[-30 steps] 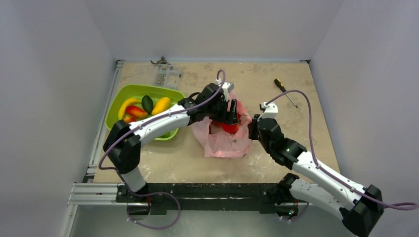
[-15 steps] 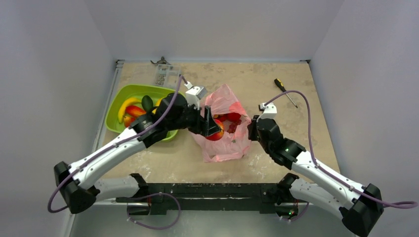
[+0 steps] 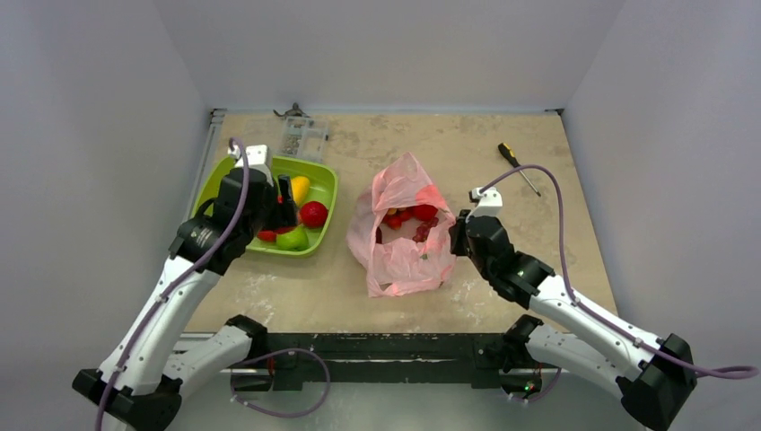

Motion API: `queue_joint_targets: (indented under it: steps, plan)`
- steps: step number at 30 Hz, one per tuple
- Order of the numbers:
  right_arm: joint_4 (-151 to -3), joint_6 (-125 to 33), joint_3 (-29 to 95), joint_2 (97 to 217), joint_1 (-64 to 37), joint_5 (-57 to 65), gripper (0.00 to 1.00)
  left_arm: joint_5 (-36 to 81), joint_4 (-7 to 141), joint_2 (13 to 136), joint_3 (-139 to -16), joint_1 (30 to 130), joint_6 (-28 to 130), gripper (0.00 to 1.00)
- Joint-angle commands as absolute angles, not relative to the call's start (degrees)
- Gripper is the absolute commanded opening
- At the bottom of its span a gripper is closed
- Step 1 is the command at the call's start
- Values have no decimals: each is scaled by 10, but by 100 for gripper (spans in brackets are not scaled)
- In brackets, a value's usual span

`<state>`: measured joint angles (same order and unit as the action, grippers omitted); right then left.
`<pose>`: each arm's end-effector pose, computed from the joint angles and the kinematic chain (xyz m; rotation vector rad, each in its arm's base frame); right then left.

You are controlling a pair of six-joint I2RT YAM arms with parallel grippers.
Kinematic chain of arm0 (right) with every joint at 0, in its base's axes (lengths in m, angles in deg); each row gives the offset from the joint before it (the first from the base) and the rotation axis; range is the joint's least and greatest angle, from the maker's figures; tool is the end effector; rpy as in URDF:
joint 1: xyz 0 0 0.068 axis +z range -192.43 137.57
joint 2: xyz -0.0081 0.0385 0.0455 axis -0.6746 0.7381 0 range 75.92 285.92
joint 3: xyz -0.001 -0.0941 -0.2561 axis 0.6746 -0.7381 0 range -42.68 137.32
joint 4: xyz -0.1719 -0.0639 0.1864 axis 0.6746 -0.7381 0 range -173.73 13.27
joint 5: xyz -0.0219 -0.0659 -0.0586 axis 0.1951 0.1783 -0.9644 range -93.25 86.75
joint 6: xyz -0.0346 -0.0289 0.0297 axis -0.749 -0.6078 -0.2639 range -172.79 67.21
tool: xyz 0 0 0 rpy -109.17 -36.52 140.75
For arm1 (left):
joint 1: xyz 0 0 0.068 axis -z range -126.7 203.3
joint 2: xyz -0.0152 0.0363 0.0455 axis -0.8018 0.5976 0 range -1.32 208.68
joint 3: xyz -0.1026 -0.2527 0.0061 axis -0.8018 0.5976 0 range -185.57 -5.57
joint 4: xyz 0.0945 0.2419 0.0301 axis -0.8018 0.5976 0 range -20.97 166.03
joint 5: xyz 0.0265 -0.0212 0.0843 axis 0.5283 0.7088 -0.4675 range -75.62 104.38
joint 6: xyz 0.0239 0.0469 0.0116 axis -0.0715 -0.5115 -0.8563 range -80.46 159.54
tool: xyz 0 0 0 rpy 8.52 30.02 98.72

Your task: Take the fake fruits out of the plastic bag

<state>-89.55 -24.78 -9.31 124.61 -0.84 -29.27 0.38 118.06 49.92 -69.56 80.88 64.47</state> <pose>0.1534 0.1153 0.2549 0.0387 2.0213 0.3048 0.1529 -0.0701 0.3676 -0.0855 2.1919 -0.2492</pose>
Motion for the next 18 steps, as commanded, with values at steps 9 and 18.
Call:
queue_joint_targets:
  steps: [9,18]
  plan:
    - [-870,-254,-101,1230,-8,-294,0,2,1118,773,-817,665,666,0]
    - [-867,-257,-97,1259,-8,-291,0,137,1111,955,-937,648,667,0]
